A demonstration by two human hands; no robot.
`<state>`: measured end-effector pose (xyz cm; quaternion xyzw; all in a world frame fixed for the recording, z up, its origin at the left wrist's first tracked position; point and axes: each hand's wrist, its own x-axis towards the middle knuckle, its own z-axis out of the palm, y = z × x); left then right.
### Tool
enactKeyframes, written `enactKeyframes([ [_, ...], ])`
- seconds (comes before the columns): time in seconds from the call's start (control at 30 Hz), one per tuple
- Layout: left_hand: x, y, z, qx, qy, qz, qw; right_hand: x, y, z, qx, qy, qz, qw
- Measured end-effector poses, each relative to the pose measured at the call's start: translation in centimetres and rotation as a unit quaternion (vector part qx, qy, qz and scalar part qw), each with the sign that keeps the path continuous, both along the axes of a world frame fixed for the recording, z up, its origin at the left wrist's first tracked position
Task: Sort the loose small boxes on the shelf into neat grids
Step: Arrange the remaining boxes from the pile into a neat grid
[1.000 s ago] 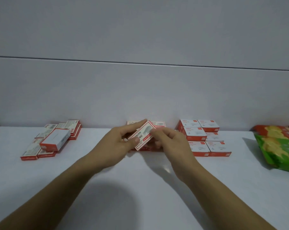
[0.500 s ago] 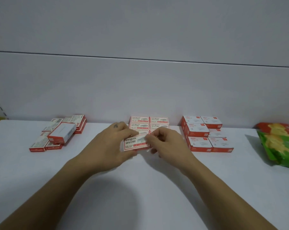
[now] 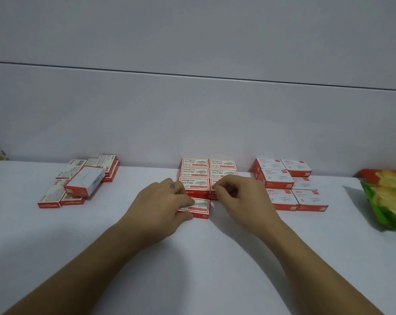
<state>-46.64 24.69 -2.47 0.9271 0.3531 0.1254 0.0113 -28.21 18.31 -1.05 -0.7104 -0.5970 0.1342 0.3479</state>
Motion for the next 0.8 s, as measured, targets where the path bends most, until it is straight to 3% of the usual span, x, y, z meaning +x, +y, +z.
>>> enactKeyframes([
  [0.37, 1.0, 0.0, 0.0, -0.018, 0.004, 0.047, 0.999, 0.4, -0.2, 0.4, 0.027, -0.011, -0.006, 1.0],
  [0.53, -0.1, 0.1, 1.4, -0.065, 0.009, 0.027, 0.998, 0.6, -0.4, 0.5, 0.027, -0.108, 0.018, 0.994],
  [0.8, -4.7, 0.8, 5.0, 0.04, -0.02, 0.081, 0.996, -2.7, 2.5, 3.0, 0.044, -0.236, 0.114, 0.964],
])
